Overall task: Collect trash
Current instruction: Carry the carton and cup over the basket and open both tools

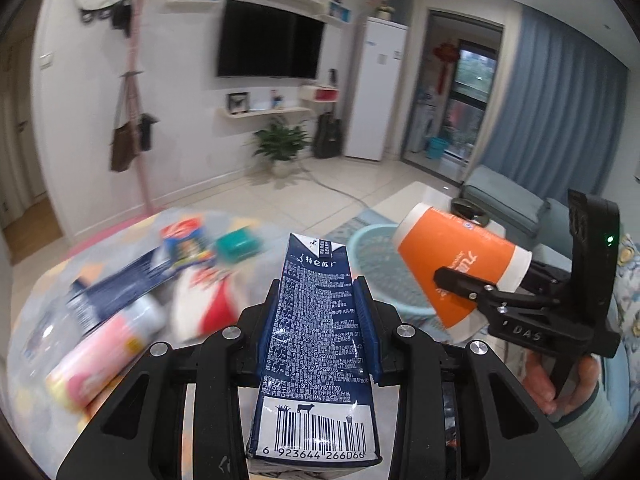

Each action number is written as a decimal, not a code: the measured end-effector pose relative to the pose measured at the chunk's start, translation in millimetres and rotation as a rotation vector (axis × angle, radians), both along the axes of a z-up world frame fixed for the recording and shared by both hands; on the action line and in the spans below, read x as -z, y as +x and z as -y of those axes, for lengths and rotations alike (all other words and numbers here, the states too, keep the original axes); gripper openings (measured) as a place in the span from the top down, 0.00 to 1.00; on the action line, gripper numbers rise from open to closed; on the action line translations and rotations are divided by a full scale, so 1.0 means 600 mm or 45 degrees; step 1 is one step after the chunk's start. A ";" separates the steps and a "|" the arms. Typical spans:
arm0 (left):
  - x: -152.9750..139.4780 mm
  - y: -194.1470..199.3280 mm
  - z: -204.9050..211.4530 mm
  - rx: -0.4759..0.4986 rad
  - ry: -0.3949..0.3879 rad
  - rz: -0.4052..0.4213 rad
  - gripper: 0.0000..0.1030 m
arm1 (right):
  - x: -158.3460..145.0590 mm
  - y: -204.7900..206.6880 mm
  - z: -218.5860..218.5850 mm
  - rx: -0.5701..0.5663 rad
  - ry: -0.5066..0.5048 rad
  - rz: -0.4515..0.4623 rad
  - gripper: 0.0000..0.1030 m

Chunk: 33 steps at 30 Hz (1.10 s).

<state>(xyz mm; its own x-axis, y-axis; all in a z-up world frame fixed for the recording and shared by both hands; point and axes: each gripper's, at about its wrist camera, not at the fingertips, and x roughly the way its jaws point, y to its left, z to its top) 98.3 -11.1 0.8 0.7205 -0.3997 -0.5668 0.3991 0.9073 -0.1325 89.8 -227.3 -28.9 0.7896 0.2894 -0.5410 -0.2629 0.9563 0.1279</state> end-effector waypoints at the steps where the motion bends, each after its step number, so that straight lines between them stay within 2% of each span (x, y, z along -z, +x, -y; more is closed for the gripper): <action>1: 0.000 0.010 0.020 0.030 -0.005 -0.002 0.67 | 0.002 0.005 0.015 0.033 0.008 -0.006 0.55; 5: 0.007 0.049 0.088 0.124 -0.016 -0.026 0.67 | 0.035 0.034 0.089 0.198 0.081 -0.095 0.55; 11: 0.040 0.120 0.188 0.228 -0.022 -0.093 0.67 | 0.100 0.078 0.169 0.413 0.122 -0.223 0.55; 19: 0.117 0.216 0.285 0.304 -0.023 -0.245 0.67 | 0.182 0.120 0.215 0.565 0.124 -0.402 0.55; 28: 0.170 0.272 0.330 0.303 0.043 -0.343 0.67 | 0.194 0.154 0.252 0.622 0.088 -0.440 0.52; 29: 0.172 0.273 0.330 0.300 0.048 -0.344 0.66 | 0.194 0.154 0.254 0.622 0.094 -0.442 0.49; 30: 0.173 0.271 0.330 0.300 0.048 -0.347 0.62 | 0.194 0.153 0.256 0.621 0.103 -0.441 0.42; 33: 0.168 0.268 0.326 0.280 0.040 -0.333 0.56 | 0.189 0.147 0.262 0.635 0.106 -0.413 0.40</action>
<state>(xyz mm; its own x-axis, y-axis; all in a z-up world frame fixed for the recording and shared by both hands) 259.0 -206.4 -99.8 0.4475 -0.5090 -0.7353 0.5420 0.8084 -0.2297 177.8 -384.2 -142.3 0.6394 -0.0218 -0.7686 0.2801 0.9375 0.2064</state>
